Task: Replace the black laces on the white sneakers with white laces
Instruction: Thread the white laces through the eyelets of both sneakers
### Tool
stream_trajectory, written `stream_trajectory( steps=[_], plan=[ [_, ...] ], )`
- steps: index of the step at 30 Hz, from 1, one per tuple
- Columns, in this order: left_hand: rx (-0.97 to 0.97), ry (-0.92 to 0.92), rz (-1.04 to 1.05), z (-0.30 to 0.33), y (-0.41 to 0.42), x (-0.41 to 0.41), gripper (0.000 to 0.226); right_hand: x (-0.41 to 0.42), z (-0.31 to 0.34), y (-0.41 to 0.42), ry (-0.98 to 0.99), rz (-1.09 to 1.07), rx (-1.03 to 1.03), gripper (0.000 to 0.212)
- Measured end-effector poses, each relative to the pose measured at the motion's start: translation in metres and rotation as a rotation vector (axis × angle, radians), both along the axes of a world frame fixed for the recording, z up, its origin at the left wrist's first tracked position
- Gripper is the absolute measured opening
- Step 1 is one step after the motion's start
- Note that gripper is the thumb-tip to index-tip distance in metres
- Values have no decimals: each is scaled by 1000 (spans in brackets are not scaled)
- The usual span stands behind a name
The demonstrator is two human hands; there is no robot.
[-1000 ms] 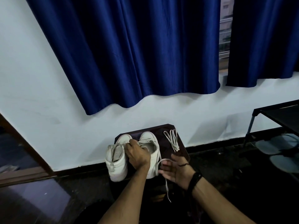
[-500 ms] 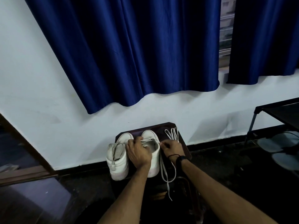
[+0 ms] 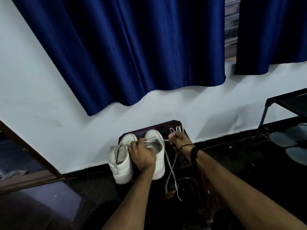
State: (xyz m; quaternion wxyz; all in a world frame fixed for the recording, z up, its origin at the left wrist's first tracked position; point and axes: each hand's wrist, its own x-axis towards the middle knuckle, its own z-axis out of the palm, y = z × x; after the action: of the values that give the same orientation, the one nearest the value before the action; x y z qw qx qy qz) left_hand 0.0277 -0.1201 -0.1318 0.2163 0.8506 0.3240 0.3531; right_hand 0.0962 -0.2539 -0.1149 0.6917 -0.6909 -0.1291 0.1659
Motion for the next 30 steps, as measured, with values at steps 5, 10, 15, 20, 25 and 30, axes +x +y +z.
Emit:
stream_trajectory(
  steps=[5,10,15,20,25,30],
  plan=[
    [3,4,10,-1,2,0,39,15,26,-37,-207,286,-487,29],
    [-24,36,6,1,0,-1,38,5,54,-51,262,379,214,26],
    [17,44,-15,10,0,-7,37,-12,86,-51,169,393,139,24],
    [120,-138,-142,28,-16,-25,25,-43,62,-48,-59,384,-105,22],
    [-63,140,-192,40,-22,-23,31,-72,21,-35,-151,594,-281,21],
    [-162,295,-288,38,-8,-16,21,-66,11,-38,101,348,107,20]
  ],
)
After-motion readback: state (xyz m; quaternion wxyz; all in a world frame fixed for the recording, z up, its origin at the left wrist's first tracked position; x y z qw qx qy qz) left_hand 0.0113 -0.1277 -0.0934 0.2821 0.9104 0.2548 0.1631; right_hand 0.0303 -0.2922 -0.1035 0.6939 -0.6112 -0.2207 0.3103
